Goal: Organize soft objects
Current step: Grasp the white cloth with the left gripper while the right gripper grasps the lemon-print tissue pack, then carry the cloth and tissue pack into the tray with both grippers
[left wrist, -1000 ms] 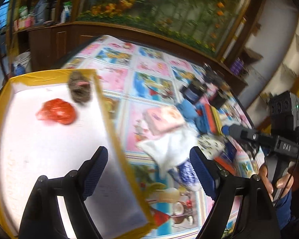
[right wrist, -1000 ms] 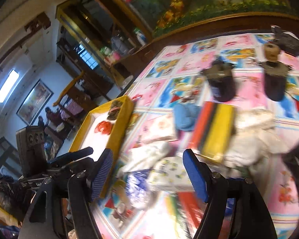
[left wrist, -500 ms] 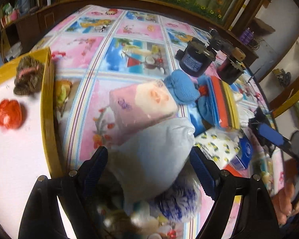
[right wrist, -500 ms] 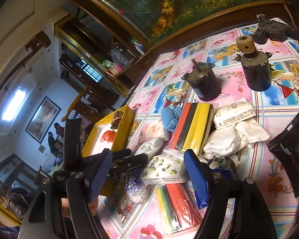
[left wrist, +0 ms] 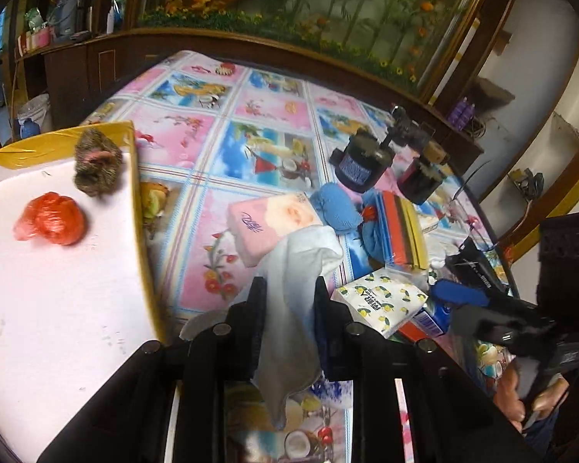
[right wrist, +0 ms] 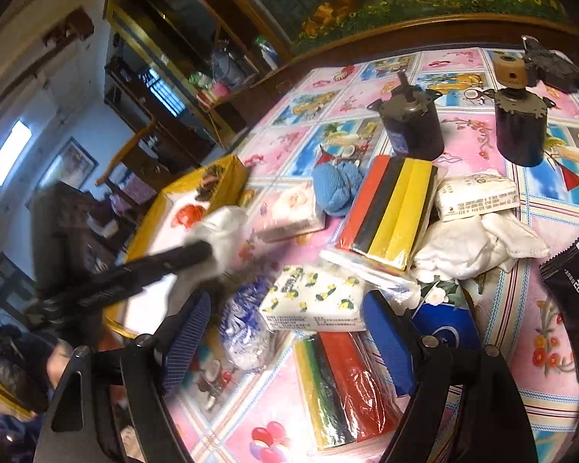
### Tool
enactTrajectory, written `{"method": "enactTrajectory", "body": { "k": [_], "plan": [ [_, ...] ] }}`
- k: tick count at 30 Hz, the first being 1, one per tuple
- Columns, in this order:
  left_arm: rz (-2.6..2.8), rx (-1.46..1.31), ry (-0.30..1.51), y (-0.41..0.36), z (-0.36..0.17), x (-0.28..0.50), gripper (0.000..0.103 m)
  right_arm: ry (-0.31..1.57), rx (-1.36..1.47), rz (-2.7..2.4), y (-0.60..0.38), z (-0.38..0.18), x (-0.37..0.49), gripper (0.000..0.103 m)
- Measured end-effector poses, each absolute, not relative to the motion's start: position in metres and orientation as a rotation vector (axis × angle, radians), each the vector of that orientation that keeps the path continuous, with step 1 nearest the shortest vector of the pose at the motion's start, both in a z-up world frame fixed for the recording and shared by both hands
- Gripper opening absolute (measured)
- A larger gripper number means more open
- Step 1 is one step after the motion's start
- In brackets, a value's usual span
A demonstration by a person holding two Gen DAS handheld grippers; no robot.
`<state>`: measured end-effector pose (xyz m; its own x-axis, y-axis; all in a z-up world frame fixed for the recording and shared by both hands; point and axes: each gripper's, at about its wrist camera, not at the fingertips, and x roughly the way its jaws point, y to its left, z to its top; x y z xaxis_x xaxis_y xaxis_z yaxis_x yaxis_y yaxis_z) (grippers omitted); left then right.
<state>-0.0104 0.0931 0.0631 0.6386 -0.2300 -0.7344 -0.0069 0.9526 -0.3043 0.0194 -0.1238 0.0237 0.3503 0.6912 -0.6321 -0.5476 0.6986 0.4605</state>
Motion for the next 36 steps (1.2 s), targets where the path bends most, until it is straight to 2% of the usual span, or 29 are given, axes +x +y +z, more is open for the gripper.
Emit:
{"method": "enactTrajectory", "body": {
  "k": [17,20,36],
  "plan": [
    [-0.143,-0.344,0.837,0.109,0.059,-0.035,0.022,0.893,-0.167,0.606,-0.066,-0.003,0.025,0.088],
    [-0.143,-0.343,0.837,0.108,0.059,-0.036,0.022,0.875,-0.179,0.598,-0.067,-0.003,0.023,0.077],
    [-0.135,-0.339,0.832,0.109,0.064,-0.038,0.022,0.759,-0.053,0.753,-0.082,0.026,-0.004,0.077]
  ]
}}
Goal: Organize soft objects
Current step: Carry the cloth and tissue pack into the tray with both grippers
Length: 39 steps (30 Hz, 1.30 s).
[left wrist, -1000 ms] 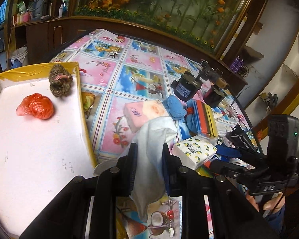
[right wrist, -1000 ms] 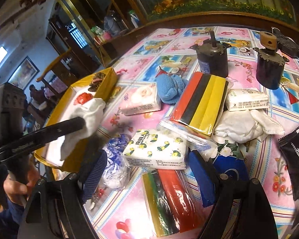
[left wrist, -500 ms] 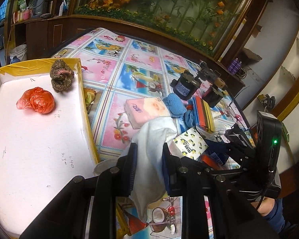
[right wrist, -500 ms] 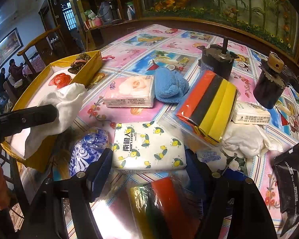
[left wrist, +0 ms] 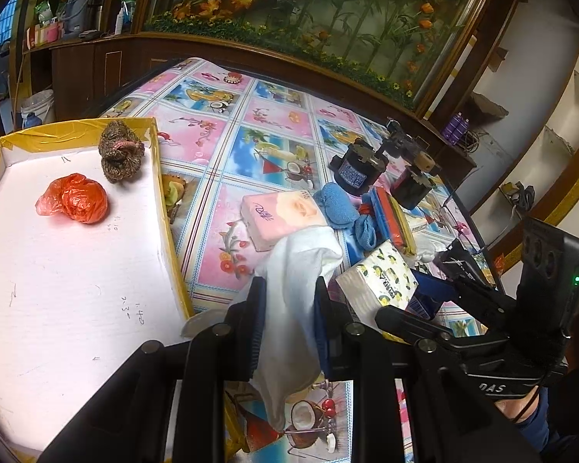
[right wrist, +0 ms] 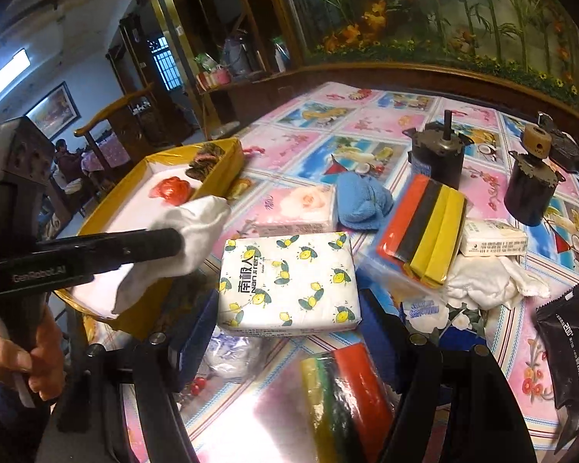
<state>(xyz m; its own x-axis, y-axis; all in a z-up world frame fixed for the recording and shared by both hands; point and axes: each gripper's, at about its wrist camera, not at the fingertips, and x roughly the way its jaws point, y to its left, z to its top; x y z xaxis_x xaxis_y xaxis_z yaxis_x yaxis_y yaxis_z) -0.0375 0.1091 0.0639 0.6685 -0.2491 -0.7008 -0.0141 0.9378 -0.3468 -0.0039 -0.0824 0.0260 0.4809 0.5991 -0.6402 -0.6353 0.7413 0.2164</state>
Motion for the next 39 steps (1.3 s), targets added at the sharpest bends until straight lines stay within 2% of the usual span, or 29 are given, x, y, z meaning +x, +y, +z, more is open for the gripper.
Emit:
{"method": "enactTrajectory", "body": {
  "k": [12,21,30,39],
  "plan": [
    [-0.127,-0.347,0.813,0.114,0.071,-0.043,0.022,0.733,-0.033,0.776,-0.084,0.030,-0.008,0.077],
    [-0.031,-0.379,0.752,0.168,0.087,-0.068,0.022,0.752,-0.004,0.813,-0.065,0.039,-0.013,0.077],
    [0.112,-0.427,0.746,0.253,0.096,-0.080,0.022,0.811,-0.054,0.927,0.014,0.058,-0.019,0.077],
    [0.195,-0.441,0.833,0.310,0.088,-0.033,0.022,0.940,-0.172,0.926,0.110,0.045,-0.008,0.077]
  ]
}}
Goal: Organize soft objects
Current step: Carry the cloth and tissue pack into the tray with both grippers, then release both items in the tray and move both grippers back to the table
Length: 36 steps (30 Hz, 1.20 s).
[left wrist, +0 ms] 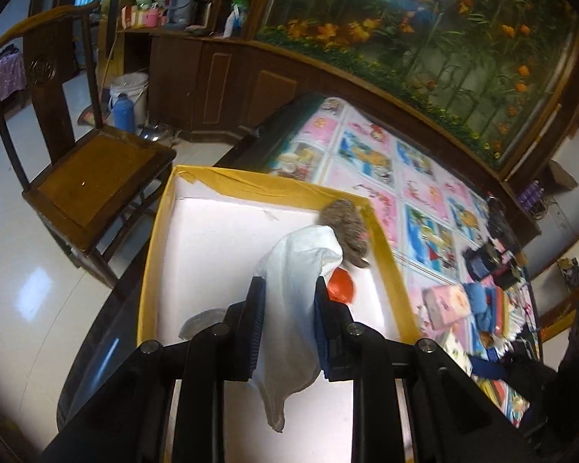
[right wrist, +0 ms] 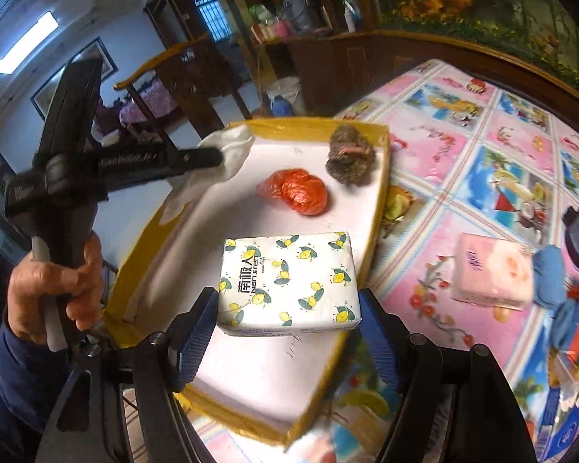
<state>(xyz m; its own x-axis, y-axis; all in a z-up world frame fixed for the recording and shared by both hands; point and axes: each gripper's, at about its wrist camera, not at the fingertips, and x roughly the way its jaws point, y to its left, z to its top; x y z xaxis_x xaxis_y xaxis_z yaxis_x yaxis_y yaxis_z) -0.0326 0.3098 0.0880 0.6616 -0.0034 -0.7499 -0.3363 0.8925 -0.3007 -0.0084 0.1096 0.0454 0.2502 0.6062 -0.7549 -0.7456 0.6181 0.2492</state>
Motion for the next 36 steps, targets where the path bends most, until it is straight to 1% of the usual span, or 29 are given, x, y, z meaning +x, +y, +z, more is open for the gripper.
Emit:
{"method": "enactTrajectory", "body": {
  "k": [7,11,17,27,28,30,31,32,34,36],
  "plan": [
    [0.231,-0.474,0.951,0.334,0.060,0.017,0.022,1.021,-0.216,0.873,0.151,0.029,0.018,0.077],
    [0.236,-0.469,0.992,0.337,0.047,0.038,0.022,1.031,-0.251,0.822,0.167,0.024,0.034,0.077],
    [0.221,-0.459,0.984,0.332,0.045,0.055,0.022,1.018,-0.265,0.783,0.182,0.025,0.051,0.077],
    [0.208,-0.466,0.962,0.332,0.046,0.055,0.022,0.964,-0.291,0.775,0.190,0.023,0.054,0.078],
    [0.205,-0.471,0.959,0.332,0.046,0.054,0.024,0.964,-0.292,0.779,0.190,0.023,0.054,0.078],
    [0.198,-0.494,0.949,0.334,0.047,0.050,0.031,0.970,-0.286,0.798,0.188,0.024,0.052,0.080],
    [0.195,-0.508,0.944,0.335,0.048,0.049,0.038,0.973,-0.281,0.806,0.187,0.024,0.051,0.081],
    [0.190,-0.519,0.938,0.337,0.049,0.047,0.042,0.976,-0.273,0.818,0.184,0.024,0.050,0.082],
    [0.182,-0.530,0.928,0.337,0.052,0.044,0.046,0.970,-0.271,0.822,0.181,0.027,0.048,0.082],
    [0.174,-0.540,0.912,0.337,0.056,0.039,0.048,0.960,-0.259,0.841,0.173,0.032,0.043,0.082]
  ]
}}
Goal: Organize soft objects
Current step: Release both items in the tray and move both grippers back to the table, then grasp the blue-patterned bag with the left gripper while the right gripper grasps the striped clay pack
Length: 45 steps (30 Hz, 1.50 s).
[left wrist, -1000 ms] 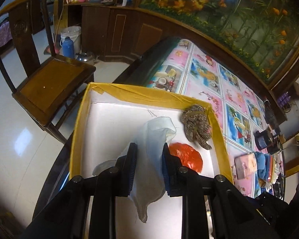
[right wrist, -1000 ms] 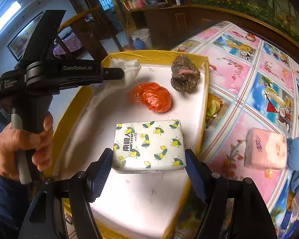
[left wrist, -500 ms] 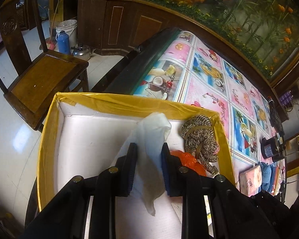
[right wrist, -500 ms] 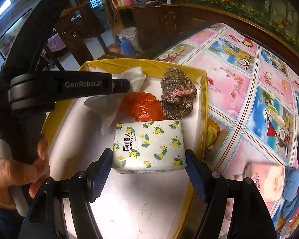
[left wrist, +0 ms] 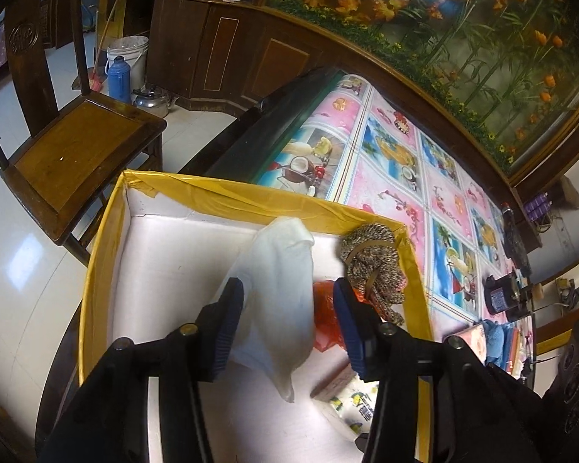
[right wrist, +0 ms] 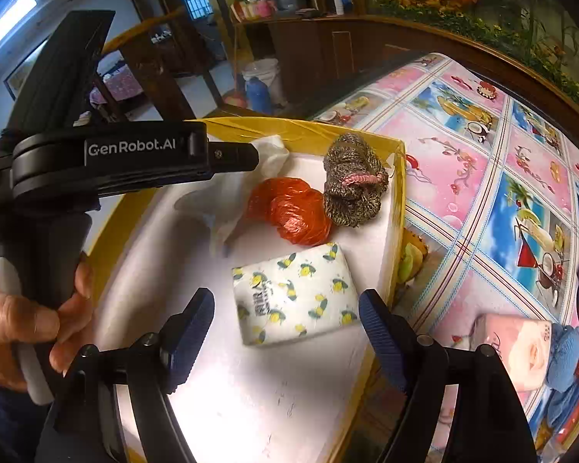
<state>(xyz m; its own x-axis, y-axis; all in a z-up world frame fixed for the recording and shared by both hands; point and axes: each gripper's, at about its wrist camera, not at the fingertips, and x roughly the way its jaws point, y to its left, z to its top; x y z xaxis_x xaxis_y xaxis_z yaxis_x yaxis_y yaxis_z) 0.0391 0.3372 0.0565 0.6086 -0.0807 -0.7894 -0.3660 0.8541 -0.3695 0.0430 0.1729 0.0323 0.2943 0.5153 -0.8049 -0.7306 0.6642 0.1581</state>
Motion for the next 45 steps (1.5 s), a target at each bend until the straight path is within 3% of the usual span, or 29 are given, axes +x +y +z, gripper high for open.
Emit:
{"method": "enactTrajectory", "body": {
  "k": [2,6,8,10,12,13,20,29,37,39,41,45],
  "plan": [
    [0.159,-0.548,0.887,0.335,0.064,0.031,0.055,0.931,-0.253,0.855,0.159,0.042,0.034,0.082],
    [0.137,-0.494,0.797,0.319,0.088,0.007,0.057,0.822,-0.272,0.868,0.118,0.064,0.010,0.082],
    [0.140,-0.435,0.736,0.303,0.106,-0.011,0.064,0.727,-0.271,0.865,0.086,0.080,-0.007,0.082],
    [0.110,-0.388,0.659,0.282,0.124,-0.031,0.072,0.618,-0.240,0.851,0.047,0.098,-0.026,0.087],
    [0.071,-0.351,0.599,0.261,0.137,-0.049,0.074,0.504,-0.201,0.850,0.008,0.112,-0.044,0.103],
    [0.048,-0.333,0.576,0.248,0.142,-0.058,0.077,0.458,-0.178,0.848,-0.011,0.117,-0.052,0.103],
    [-0.180,-0.278,0.484,0.158,0.148,-0.099,0.094,0.480,-0.052,0.787,-0.114,0.098,-0.061,0.103],
    [-0.256,-0.339,0.803,0.076,0.068,-0.079,0.094,0.612,0.065,0.729,-0.190,0.049,-0.047,0.103],
    [-0.111,-0.244,0.879,0.049,0.047,-0.056,0.094,0.591,0.071,0.765,-0.192,0.050,-0.051,0.103],
    [-0.100,-0.229,0.900,0.043,0.040,-0.047,0.090,0.589,0.073,0.784,-0.192,0.051,-0.053,0.103],
    [-0.083,-0.203,0.925,0.037,0.034,-0.038,0.073,0.599,0.076,0.801,-0.191,0.050,-0.053,0.103],
    [-0.054,-0.153,0.933,0.030,0.023,-0.027,0.057,0.662,0.088,0.851,-0.185,0.042,-0.050,0.103]
  ]
}}
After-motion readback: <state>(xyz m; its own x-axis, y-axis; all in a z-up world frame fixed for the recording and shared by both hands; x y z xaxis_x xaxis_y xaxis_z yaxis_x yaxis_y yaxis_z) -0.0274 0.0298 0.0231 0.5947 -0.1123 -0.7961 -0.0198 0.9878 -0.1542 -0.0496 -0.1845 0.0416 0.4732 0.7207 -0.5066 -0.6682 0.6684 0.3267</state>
